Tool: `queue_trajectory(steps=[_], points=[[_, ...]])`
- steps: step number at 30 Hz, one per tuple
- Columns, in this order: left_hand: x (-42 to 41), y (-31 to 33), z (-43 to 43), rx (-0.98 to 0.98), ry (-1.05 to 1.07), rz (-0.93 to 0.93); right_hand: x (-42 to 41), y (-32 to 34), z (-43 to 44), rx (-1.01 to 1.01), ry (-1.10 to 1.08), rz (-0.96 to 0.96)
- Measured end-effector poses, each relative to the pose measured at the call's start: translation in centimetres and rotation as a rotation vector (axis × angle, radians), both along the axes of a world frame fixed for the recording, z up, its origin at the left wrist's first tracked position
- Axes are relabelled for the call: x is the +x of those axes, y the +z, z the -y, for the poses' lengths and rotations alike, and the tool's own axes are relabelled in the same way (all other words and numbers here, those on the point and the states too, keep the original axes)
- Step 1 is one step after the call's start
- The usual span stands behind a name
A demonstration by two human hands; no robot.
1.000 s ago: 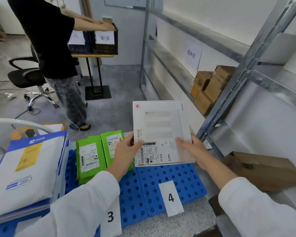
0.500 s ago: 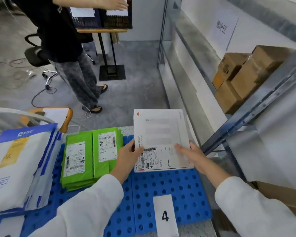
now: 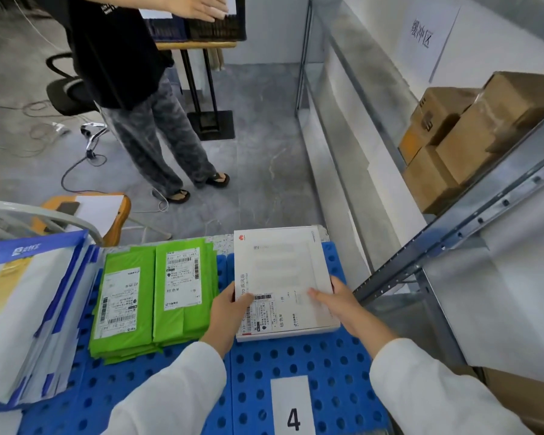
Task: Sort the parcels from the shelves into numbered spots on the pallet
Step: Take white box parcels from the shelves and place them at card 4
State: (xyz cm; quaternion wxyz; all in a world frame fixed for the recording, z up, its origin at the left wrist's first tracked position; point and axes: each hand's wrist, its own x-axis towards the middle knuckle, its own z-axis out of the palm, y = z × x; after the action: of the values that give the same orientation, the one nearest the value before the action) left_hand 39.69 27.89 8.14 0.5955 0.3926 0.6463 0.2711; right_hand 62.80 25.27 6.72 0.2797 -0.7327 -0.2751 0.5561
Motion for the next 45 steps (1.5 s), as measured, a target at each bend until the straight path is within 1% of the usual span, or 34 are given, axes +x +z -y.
queue_trajectory(steps=[4, 7, 9, 12, 15, 20, 22, 24, 27, 29, 33, 37, 41, 45], points=[[0.3, -0.6, -0.4, -0.017, -0.017, -0.025, 0.0, -0.2, -0.5, 0.017, 0.005, 0.019], [-0.2, -0.3, -0.8, -0.018, -0.084, -0.086, 0.1, -0.1, -0.4, 0.001, 0.019, 0.054], [-0.7, 0.2, -1.4, 0.018, -0.135, -0.15, -0.1, 0.8, -0.2, 0.01, 0.026, 0.116], [-0.6, 2.0, -2.1, 0.136, -0.273, -0.313, -0.5, 2.6, 0.1, 0.114, 0.024, 0.227], [0.0, 4.8, -2.2, 0.226, -0.394, -0.445, -1.0, 5.6, -0.4, 0.223, 0.02, 0.268], [0.2, 10.6, -2.1, 0.5, -0.664, -0.599, -2.7, 11.3, -1.3, 0.288, 0.256, 0.365], [-0.3, 13.1, -2.1, 0.612, -0.733, -0.649, -3.7, 14.1, -1.2, 0.269, 0.368, 0.424], [-1.0, 15.6, -2.0, 0.702, -0.776, -0.66, -4.7, 16.6, -0.2, 0.236, 0.455, 0.48], [-2.7, 18.8, -1.3, 0.829, -0.888, -0.7, -6.1, 19.3, 2.7, 0.266, 0.383, 0.524], [-3.9, 20.7, -0.5, 0.895, -0.964, -0.727, -7.0, 20.8, 5.2, 0.301, 0.318, 0.592], [-5.0, 24.6, 1.9, 1.016, -1.03, -0.711, -8.9, 23.5, 10.1, 0.302, 0.199, 0.733], [-4.7, 27.7, 5.9, 1.198, -1.12, -0.647, -10.3, 26.7, 14.9, 0.304, 0.146, 0.873], [-4.0, 29.9, 10.3, 1.299, -1.197, -0.611, -11.6, 29.9, 20.4, 0.287, 0.048, 0.951], [-2.7, 32.1, 13.9, 1.41, -1.248, -0.525, -12.1, 32.3, 26.1, 0.298, -0.055, 1.033]])
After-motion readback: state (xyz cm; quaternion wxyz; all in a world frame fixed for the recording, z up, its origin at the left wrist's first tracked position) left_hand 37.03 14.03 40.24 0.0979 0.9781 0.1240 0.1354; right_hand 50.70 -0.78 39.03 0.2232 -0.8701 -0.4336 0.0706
